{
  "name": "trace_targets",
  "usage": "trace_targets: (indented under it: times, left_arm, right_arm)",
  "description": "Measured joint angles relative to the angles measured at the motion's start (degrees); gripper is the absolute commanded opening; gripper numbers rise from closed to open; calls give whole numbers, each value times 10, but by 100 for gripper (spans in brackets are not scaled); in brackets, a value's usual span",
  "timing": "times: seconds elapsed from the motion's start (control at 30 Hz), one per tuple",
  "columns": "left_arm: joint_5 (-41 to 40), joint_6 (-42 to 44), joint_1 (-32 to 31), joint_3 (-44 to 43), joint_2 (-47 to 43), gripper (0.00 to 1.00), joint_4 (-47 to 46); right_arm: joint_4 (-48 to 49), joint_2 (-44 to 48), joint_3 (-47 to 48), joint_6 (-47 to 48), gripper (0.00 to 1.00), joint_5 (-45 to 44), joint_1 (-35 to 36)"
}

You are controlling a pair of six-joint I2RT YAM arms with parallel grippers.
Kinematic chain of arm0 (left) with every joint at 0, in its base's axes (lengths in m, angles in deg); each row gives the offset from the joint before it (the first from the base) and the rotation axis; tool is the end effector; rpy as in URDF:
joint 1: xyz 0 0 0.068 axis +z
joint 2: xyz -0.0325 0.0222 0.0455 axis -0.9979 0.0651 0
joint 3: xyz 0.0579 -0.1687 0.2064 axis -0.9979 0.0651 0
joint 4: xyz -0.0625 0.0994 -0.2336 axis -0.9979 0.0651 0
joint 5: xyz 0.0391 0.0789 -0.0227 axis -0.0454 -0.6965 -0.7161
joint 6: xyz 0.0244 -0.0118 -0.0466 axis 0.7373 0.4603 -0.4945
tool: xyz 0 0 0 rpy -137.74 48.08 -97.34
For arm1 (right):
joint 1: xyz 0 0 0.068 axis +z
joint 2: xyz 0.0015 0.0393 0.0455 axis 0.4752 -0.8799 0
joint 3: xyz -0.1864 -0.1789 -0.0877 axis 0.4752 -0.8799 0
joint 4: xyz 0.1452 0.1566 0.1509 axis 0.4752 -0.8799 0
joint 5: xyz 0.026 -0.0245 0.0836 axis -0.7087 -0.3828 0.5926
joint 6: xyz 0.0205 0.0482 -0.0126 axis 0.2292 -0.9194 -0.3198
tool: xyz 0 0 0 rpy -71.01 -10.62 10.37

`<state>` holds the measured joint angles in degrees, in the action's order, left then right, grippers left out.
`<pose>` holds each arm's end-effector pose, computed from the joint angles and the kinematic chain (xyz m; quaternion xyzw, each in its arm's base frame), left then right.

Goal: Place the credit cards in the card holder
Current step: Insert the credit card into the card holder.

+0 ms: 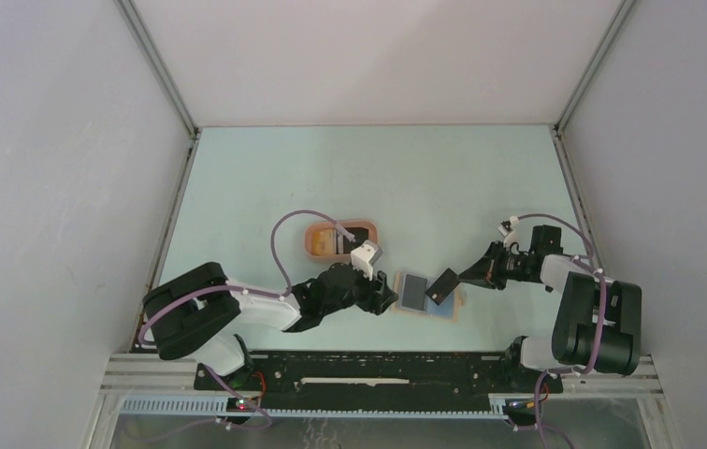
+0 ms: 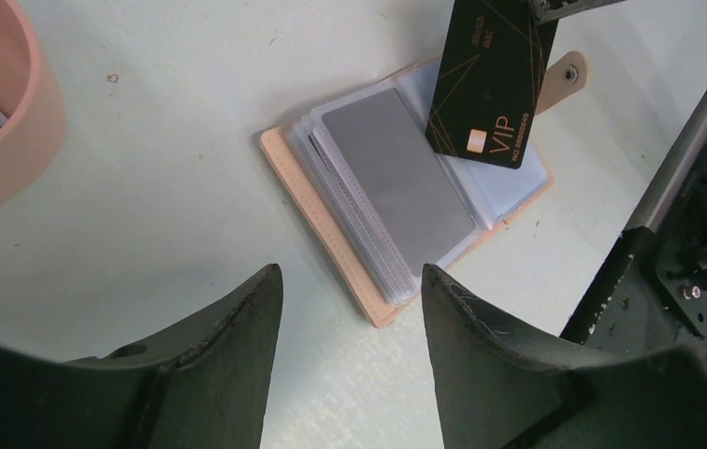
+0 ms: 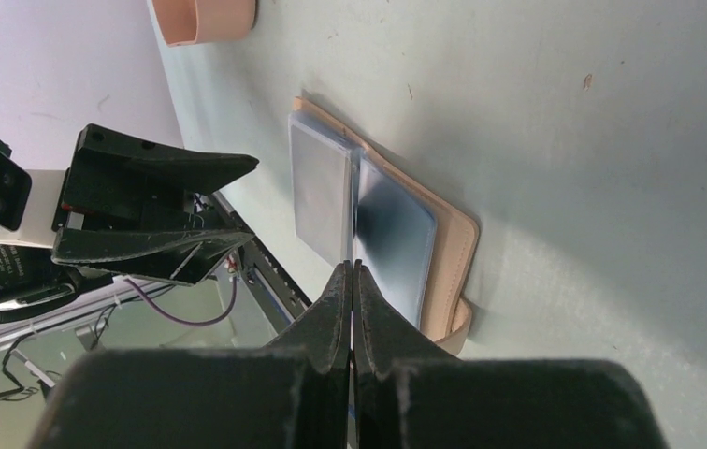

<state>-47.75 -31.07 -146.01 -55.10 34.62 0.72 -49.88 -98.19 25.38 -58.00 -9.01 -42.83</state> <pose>0.1389 -0.2344 0.1458 0.2193 0.8118 -0.3585 0.4054 0.2069 -0.0224 0.1371 0.0824 0.8622 0.4641 0.1856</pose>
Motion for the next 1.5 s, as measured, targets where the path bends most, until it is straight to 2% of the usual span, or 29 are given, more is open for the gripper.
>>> trace_targets:
  times: [0.3, 0.67, 0.93, 1.5]
  left_arm:
    - [1, -16, -2, -22, 23, 61, 10]
    - [0, -26, -3, -23, 41, 59, 35]
    - [0, -36, -3, -23, 43, 59, 38]
    - [-6, -45, -3, -23, 22, 59, 47]
  right_arm:
    - [2, -45, 6, 2, 0, 28, 11]
    - [-3, -54, 24, 4, 0, 51, 28]
    - [-18, -104, 55, 13, 0, 55, 47]
    - [-43, -103, 57, 21, 0, 45, 50]
